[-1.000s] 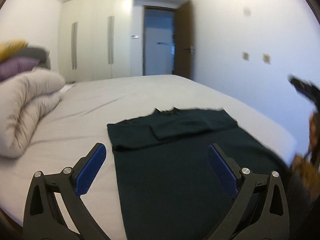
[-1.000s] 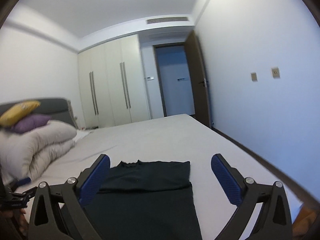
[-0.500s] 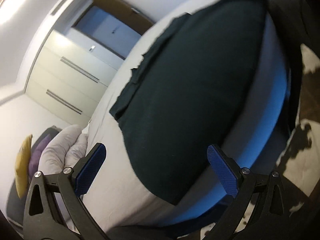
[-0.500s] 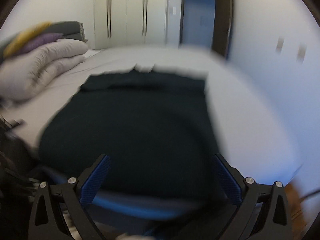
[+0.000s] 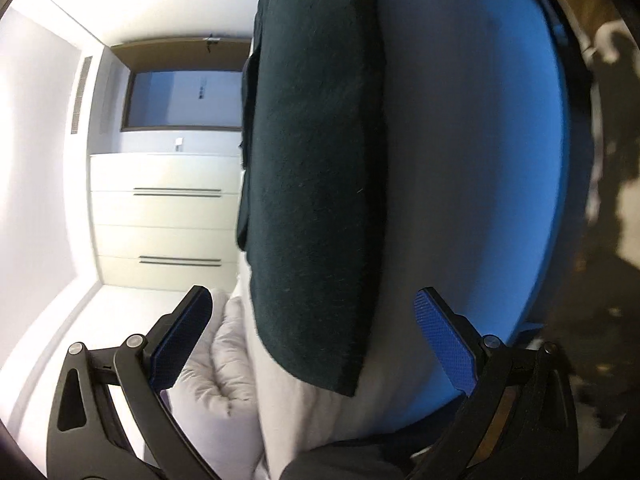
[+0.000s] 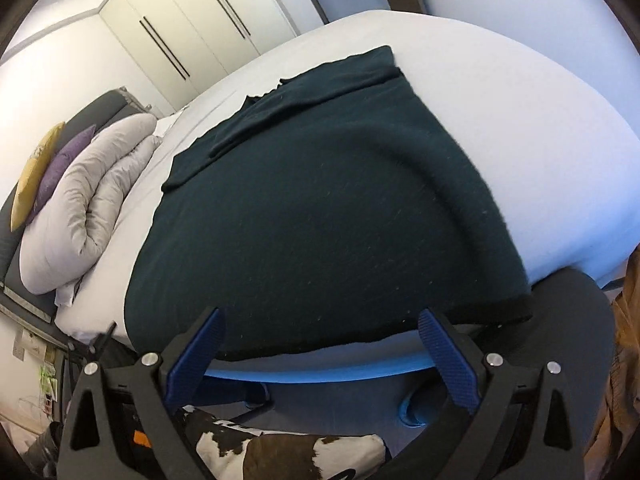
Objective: Fold small clothes
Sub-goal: 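Grasp the sweater hem with both tools, then lift the hem with both tools and fold it over toward the collar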
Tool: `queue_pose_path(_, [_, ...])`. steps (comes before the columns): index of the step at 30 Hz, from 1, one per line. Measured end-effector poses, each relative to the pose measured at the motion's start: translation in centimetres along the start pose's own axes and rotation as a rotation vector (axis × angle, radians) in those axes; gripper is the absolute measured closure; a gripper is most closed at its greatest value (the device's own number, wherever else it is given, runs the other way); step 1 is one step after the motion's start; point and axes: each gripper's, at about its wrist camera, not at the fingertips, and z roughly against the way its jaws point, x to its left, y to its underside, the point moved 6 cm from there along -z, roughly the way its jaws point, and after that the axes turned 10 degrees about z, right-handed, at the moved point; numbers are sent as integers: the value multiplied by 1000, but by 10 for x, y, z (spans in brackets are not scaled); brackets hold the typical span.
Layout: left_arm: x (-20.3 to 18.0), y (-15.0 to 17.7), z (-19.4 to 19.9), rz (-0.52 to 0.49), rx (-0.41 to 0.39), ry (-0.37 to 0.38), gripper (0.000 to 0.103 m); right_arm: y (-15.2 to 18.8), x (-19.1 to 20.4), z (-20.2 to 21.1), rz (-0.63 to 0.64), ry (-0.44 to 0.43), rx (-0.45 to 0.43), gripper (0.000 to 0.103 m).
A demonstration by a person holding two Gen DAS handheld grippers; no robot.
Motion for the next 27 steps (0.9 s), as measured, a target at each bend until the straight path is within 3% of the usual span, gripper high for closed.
queue_pose_path(6, [1,17,-18,-36,40,-79,0,-5,0,1,-10,-3,-15,3])
queue_pose_path(13, [-9,17,-29,-113,7,-86,0,-5,2,0,-13,-13,-21,3])
queue_pose_path(16, [4,13,-27,-47,3,-92,0,-8,3,1,-10,-20,-28,3])
queue_pose_path(19, [16,11,-23,31,-5,-49,0,-10,2,3,-4,-14,-39,3])
queue_pose_path(22, [36,4,-12,101,-49,-100,25,-13,2,6,-1,-6,-53,3])
queue_pose_path(27, [65,-3,1,217,-94,-95,32,-16,12,9,105,46,-60,3])
